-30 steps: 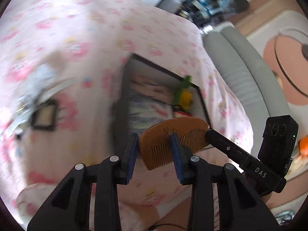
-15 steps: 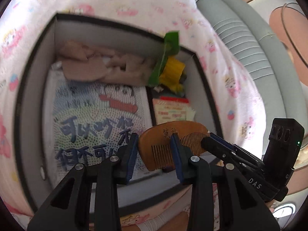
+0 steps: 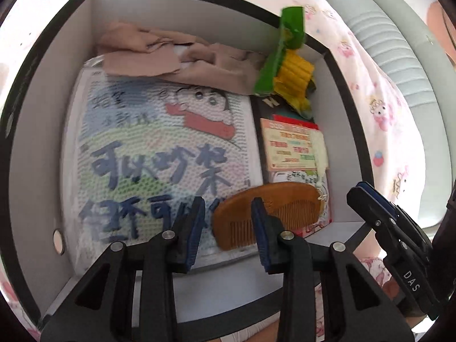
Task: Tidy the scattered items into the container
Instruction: 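Carry the wooden comb into the black box and release it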
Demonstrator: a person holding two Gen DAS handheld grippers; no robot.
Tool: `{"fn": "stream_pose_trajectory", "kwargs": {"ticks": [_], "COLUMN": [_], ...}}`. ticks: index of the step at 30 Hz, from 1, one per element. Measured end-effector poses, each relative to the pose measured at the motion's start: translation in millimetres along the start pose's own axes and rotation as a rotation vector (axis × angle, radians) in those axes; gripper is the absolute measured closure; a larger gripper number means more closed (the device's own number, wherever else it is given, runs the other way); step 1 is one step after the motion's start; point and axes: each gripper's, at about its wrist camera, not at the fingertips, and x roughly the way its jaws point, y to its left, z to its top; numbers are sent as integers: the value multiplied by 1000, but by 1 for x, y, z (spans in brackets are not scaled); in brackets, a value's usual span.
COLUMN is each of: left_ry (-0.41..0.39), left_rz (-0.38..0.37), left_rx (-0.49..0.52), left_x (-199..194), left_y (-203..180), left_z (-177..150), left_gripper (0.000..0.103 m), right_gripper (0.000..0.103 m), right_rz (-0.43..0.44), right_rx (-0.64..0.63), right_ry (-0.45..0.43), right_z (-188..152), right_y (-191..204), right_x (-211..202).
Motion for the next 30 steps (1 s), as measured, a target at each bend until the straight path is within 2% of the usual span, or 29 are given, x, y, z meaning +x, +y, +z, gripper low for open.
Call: {"fn": "stream_pose_trajectory", "kwargs": {"ticks": [3, 11, 14, 17, 20, 23, 27, 30], "left_ry": [21, 67, 43, -6, 13, 50, 71, 52], "left_rz": [12, -85, -109, -93, -34, -57, -91, -64], "left_rx": [16, 29, 7, -20, -30, -28, 12, 47], "left_x": [1, 15, 9, -3, -3, 5, 17, 15], "left_y": [-4, -27, -29, -26, -20, -16, -33, -42], "left_z": [-4, -13, -17, -21, -15, -10, -15, -18], "left_gripper": [70, 70, 70, 70, 70, 70, 70, 70], "right_gripper": [76, 76, 76, 76, 76, 76, 76, 76], "right_rz": [-7, -45, 1, -30, -52, -40, -56, -66], "right_rx": [0, 5, 41, 39, 29, 27, 10, 9], "right_ry": [33, 45, 37, -14, -28, 15, 15, 11], "right_z": [-2, -6, -7, -6, -4, -3, -5, -7], "right_y": [3, 1, -7, -10, -9, -7, -4, -3], "right_x": [8, 12, 10, 0, -1, 9, 10, 10]}}
